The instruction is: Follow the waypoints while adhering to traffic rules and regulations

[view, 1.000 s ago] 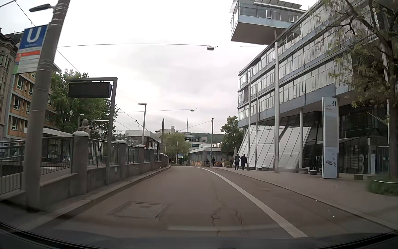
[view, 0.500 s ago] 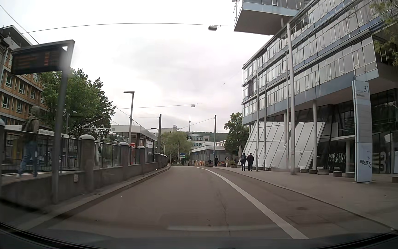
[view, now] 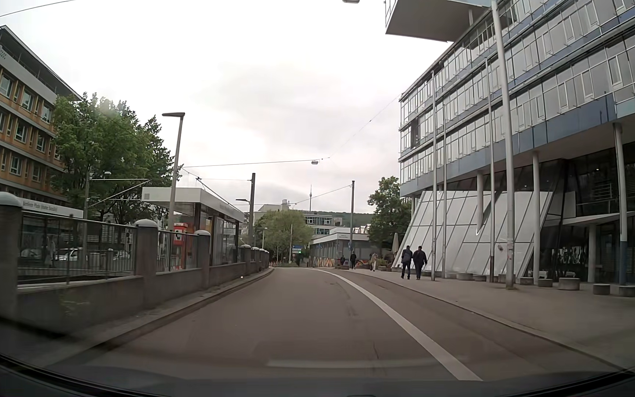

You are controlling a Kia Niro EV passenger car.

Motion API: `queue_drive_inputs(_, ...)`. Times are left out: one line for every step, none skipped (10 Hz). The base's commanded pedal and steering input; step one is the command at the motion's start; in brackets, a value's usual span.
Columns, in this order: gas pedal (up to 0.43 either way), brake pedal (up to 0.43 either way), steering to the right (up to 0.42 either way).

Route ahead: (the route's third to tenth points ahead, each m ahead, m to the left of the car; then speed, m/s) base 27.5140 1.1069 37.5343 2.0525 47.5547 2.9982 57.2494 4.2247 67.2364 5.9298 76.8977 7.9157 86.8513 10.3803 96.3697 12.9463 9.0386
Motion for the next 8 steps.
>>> queue_drive_inputs(0.24,0.0,-0.016)
queue_drive_inputs(0.24,0.0,-0.016)
queue_drive_inputs(0.24,0.0,-0.016)
queue_drive_inputs(0.228,0.0,-0.016)
queue_drive_inputs(0.228,0.0,-0.016)
queue_drive_inputs(0.22,0.0,-0.014)
queue_drive_inputs(0.197,0.0,-0.012)
queue_drive_inputs(0.189,0.0,-0.012)
